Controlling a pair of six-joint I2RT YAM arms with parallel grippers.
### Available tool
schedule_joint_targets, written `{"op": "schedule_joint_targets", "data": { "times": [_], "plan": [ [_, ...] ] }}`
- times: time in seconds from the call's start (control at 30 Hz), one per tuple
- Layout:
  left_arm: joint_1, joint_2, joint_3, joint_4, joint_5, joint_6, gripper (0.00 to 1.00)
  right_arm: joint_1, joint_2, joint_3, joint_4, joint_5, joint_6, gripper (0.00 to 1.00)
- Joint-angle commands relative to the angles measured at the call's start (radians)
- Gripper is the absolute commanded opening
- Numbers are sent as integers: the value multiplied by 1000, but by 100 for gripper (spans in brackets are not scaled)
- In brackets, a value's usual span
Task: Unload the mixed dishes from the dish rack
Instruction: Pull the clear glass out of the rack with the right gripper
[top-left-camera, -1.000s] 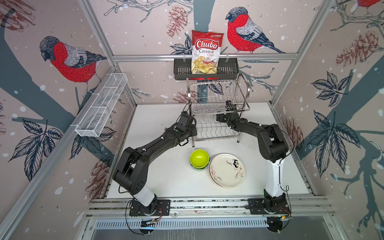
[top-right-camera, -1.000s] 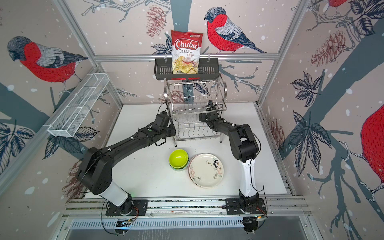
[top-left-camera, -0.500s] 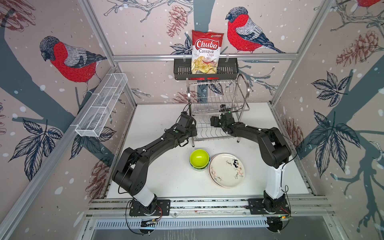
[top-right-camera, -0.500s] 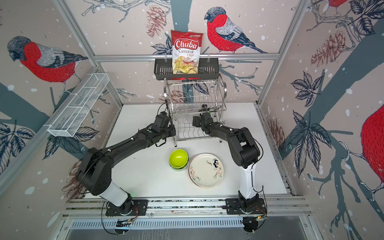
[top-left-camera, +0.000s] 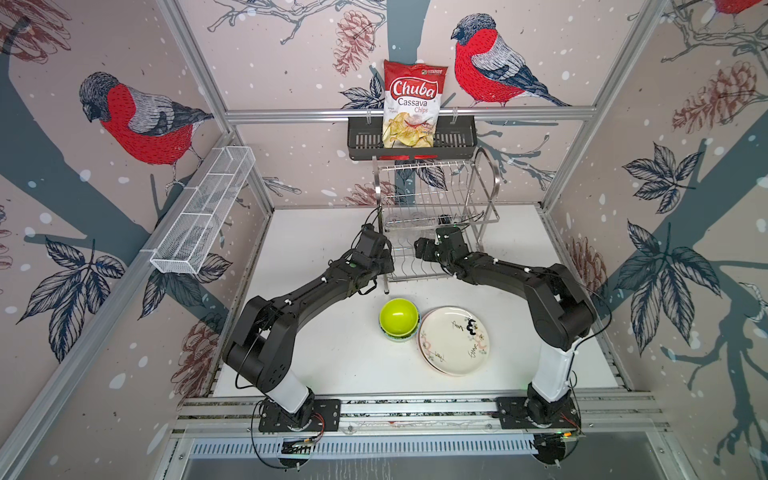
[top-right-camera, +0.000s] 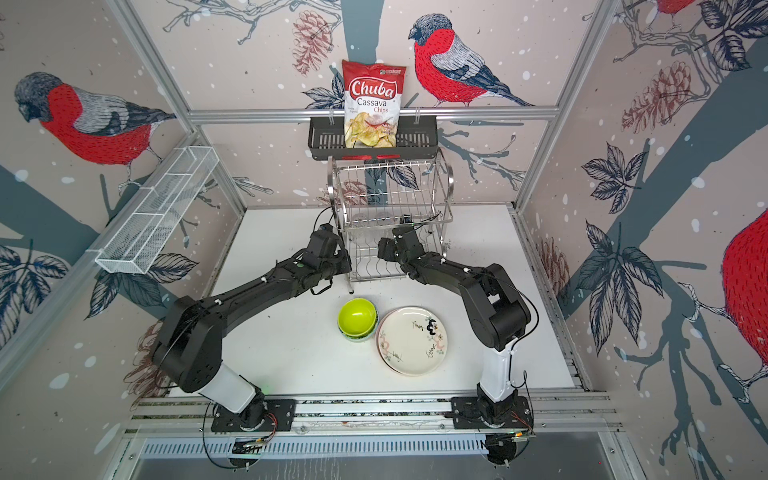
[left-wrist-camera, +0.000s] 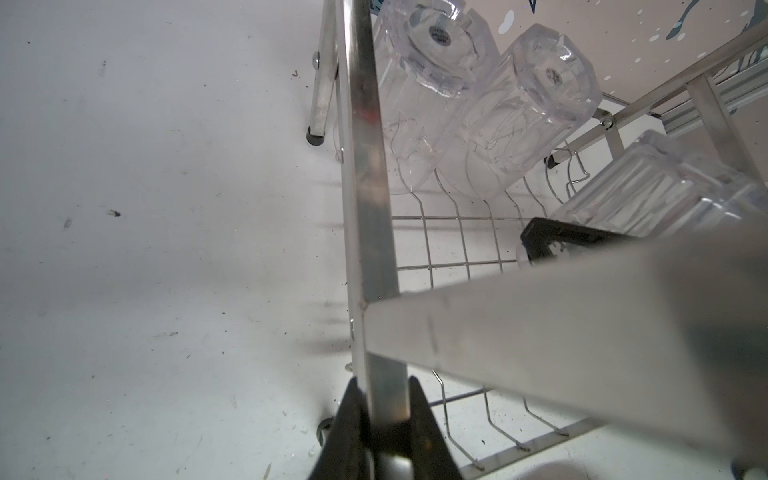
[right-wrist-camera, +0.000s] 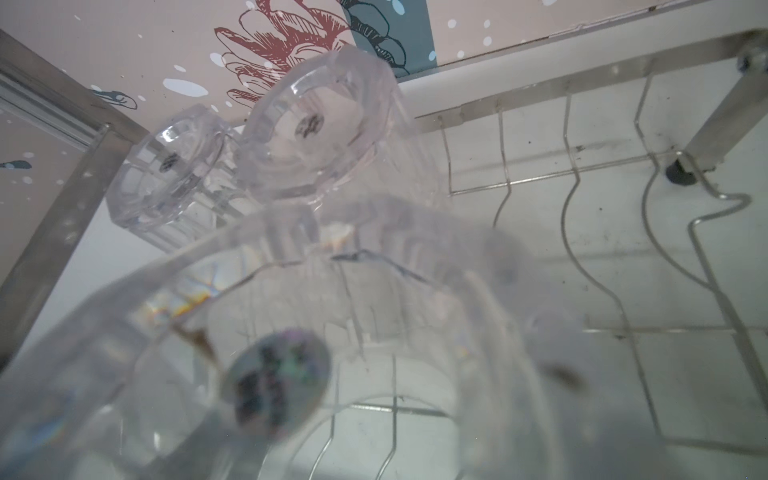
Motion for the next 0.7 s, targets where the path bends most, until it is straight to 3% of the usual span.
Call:
{"op": "schedule_joint_targets", "data": {
  "times": [0.0,0.67],
  "plan": [
    [-4,1,-11,-27,32,28,14,13,-42,-33,85,-54,90,59],
    [-2,-10,-14,-25,5,39,17,91,-329,-283,202,-189,369,58]
  ]
}}
